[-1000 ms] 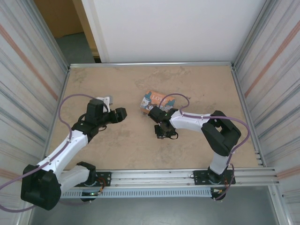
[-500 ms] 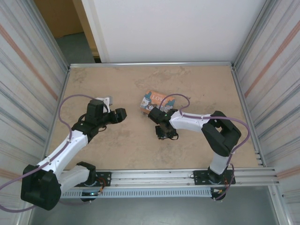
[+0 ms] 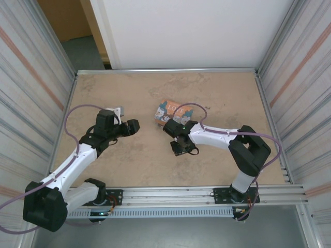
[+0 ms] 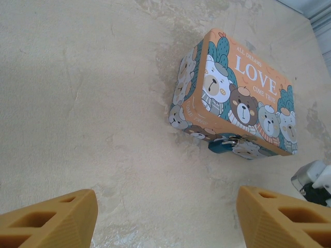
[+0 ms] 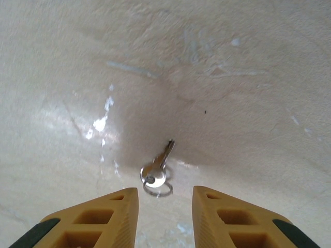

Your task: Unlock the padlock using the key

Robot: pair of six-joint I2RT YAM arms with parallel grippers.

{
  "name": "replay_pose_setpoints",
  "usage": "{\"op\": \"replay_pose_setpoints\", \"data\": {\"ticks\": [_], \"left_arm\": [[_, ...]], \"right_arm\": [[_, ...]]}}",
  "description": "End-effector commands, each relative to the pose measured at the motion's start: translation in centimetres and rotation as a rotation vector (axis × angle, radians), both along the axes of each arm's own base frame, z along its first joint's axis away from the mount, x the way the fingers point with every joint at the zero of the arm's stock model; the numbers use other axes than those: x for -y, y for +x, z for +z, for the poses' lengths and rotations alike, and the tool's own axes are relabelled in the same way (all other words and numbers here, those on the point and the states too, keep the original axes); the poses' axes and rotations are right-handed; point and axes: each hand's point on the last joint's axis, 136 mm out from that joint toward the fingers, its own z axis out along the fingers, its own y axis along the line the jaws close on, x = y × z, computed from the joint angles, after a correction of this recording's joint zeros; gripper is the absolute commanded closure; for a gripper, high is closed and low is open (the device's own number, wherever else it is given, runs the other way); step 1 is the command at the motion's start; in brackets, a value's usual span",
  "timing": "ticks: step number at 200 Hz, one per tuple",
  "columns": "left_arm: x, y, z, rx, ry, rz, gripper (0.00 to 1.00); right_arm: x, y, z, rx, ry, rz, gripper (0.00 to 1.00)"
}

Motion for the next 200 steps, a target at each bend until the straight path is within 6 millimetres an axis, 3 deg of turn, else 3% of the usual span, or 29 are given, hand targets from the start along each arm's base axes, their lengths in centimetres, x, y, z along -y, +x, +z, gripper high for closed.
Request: {"op": "replay_pose_setpoints", "data": {"ticks": [1,72,150,200], "left_arm": [[-0.5,-0.1,0.1,0.004,0.005,0.022,0.28],[-0.5,0.0,-0.1,-0.005,0.007,0.025,0.28],[-0.6,-0.2,-0.1,-0.012,0.010,0.025,0.27],[-0.6,-0.2,-0.3,-0.015,0.012,0.028,0.27]], "right_arm": [[0.4,-0.5,0.8,-0.013,-0.068,0.139,0.68],[-0.2,-0.5,-0.3,-0.041,-0.115,0.298,0.68],[-0.9,-0.1,-1.6,-0.059,-0.128,0.321,0.68],[-0.6,-0.5,-2.3,-0.082,-0.140,0.317,0.75]]}}
